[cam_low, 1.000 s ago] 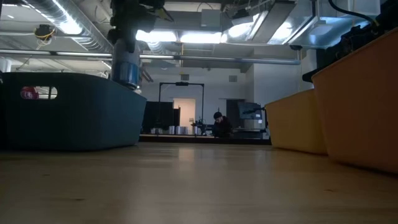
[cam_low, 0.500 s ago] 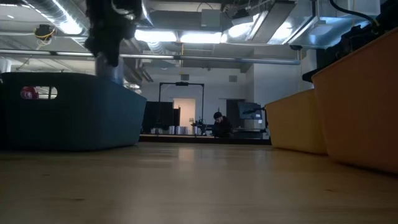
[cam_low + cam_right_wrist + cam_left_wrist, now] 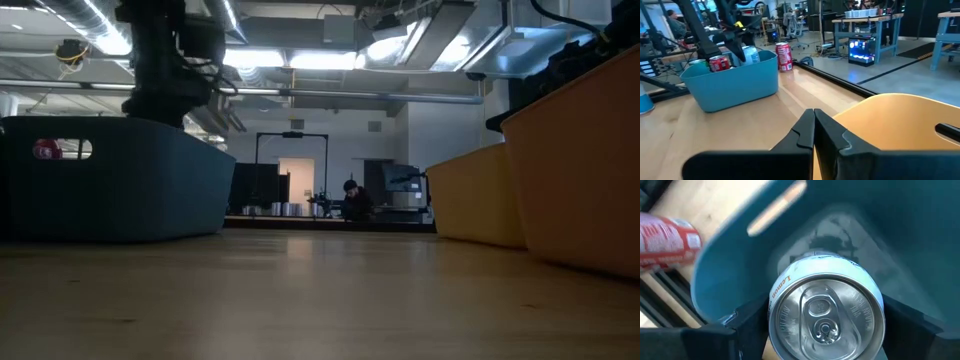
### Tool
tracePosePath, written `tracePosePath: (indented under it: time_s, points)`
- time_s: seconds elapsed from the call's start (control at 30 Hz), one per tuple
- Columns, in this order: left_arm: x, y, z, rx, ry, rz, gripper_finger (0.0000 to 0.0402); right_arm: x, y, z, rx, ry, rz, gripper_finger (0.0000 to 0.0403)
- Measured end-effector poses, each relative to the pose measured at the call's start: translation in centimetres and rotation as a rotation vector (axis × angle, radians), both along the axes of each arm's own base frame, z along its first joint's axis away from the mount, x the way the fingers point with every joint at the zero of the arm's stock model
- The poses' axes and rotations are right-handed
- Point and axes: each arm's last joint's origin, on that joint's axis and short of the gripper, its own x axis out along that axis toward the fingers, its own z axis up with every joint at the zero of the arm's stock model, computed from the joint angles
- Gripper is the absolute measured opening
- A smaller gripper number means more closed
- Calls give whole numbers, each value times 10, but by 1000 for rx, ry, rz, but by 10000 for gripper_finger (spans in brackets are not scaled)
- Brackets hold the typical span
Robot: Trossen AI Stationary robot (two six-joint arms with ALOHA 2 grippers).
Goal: Sort soda cans
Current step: Put the top left blue-white soda can into the blue bin
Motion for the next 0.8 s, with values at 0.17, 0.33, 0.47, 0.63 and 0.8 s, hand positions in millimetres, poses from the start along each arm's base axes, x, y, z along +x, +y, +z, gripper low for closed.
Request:
tracePosePath:
  time_s: [0.17,0.33,0.47,0.63,0.8]
  points:
    - [-6,4,-12,35,41,62,291,0,0,0,3,-2,-7,7]
    - [-12,9,-21,43,59,118,291,0,0,0,4,-3,-7,7]
    - [-14,14,-25,54,42,141,292,0,0,0,4,-3,-7,7]
    - [-16,16,-27,53,40,133,292,0,0,0,4,-2,-7,7]
    - [-16,16,-27,54,46,115,292,0,0,0,4,-2,-7,7]
